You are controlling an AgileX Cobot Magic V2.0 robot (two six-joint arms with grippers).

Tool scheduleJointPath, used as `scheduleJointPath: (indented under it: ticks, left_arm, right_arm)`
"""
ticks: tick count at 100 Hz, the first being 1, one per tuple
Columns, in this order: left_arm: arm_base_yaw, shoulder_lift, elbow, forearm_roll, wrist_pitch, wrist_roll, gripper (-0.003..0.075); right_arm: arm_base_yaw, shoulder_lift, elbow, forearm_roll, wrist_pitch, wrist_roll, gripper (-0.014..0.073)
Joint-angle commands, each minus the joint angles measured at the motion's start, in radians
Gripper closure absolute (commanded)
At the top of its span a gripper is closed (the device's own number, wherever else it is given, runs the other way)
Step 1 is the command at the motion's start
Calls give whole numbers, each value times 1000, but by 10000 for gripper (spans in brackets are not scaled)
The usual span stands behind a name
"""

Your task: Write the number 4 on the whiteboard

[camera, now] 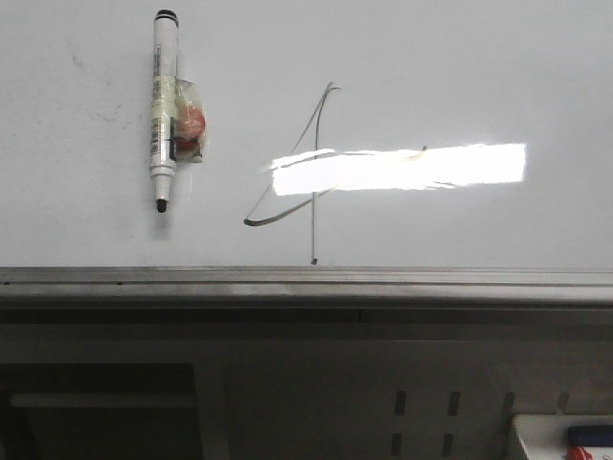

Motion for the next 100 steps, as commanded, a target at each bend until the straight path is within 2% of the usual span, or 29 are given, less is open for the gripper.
scheduleJointPath:
  ticks: [1, 25, 32, 34, 36, 37, 47, 50, 54, 62, 74, 100]
  left_arm:
    - [1, -20, 35, 0, -52, -8, 741]
    - [1, -20, 35, 0, -52, -8, 741]
    - [1, -20, 35, 0, -52, -8, 741]
    - [1, -20, 35, 0, -52, -8, 741]
    - [1, -20, 35, 0, -52, -8, 741]
    - [1, -20, 35, 0, -52, -8, 741]
    - [1, -20, 35, 0, -52, -8, 741]
    - [1, -20, 35, 0, -52, -8, 741]
    - [1, -20, 35, 0, -52, -8, 741]
    - [1, -20, 35, 0, -52, -8, 741]
    - [1, -20, 35, 0, -52, -8, 741]
    - [1, -20, 35, 0, -59, -8, 741]
  right_arm:
    - [-4, 6, -26, 4, -68, -2, 659]
    - [-4, 6, -15, -2, -60, -2, 659]
    - [-32, 6, 6, -107, -80, 19, 659]
    - [-49, 6, 12, -163, -80, 67, 659]
    - [-69, 6, 17, -256, -65, 177, 659]
    - [-76, 6, 20, -256, -60, 177, 659]
    - [-195, 6, 44, -690, 53, 726, 659]
    - [-231, 2, 57, -773, 72, 846, 659]
    - [-284, -9, 74, -834, 77, 943, 659]
    - [-365, -56, 128, -834, 52, 966, 659]
    - [-425, -172, 209, -834, 71, 966, 659]
    - [-434, -210, 229, -832, 246, 966, 659]
